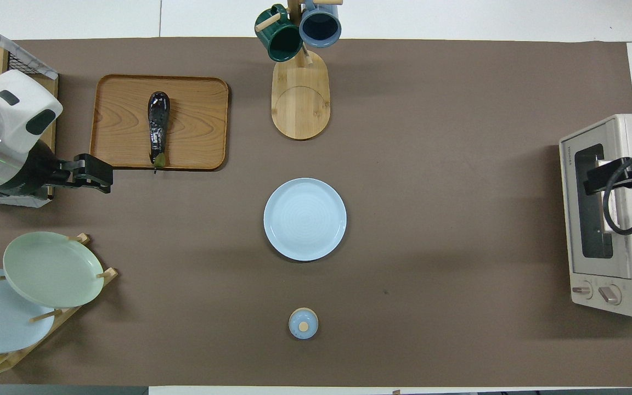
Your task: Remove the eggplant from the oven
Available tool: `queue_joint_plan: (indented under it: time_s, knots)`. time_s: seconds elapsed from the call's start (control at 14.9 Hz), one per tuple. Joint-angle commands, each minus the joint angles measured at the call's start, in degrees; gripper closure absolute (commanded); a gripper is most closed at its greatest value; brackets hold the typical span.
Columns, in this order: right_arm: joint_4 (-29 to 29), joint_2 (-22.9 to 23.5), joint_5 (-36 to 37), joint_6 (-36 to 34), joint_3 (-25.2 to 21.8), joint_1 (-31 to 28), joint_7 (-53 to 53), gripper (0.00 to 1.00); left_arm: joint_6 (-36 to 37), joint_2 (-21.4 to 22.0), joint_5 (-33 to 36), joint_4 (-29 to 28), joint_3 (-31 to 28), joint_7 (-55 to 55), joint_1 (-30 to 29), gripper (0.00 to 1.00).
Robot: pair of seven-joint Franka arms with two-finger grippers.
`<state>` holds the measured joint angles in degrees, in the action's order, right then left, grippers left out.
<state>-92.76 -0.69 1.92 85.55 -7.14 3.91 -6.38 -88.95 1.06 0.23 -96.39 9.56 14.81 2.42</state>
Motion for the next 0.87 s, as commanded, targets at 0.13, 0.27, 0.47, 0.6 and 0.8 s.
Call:
queue_joint_plan:
  time_s: [0.13,0.27,0.47,0.6,0.8]
  knots:
    - [1.01,0.07,0.19,-1.44,5.63,-6.01,0.4,0.0,2.89,0.61,-3.75,1.99,-2.44,1.8,2.24,0.0]
    - [1.01,-0.02,0.28,-1.61,5.47,-5.93,0.4,0.0,5.27,-0.09,-3.23,4.19,-2.44,1.63,1.54,0.0]
    - [1.01,-0.02,0.19,-1.44,5.47,-5.84,0.58,0.0,6.6,-0.27,-2.96,4.98,-1.92,1.54,0.49,0.0]
    - [1.09,-0.02,0.01,-1.35,5.47,-5.76,0.84,0.0,6.78,-0.53,-2.96,5.34,-1.13,1.54,-0.48,0.0]
    - [1.09,0.07,-1.04,-1.0,4.24,-5.58,0.84,0.0,6.43,-0.53,-3.22,5.25,-0.86,1.28,-1.27,0.0]
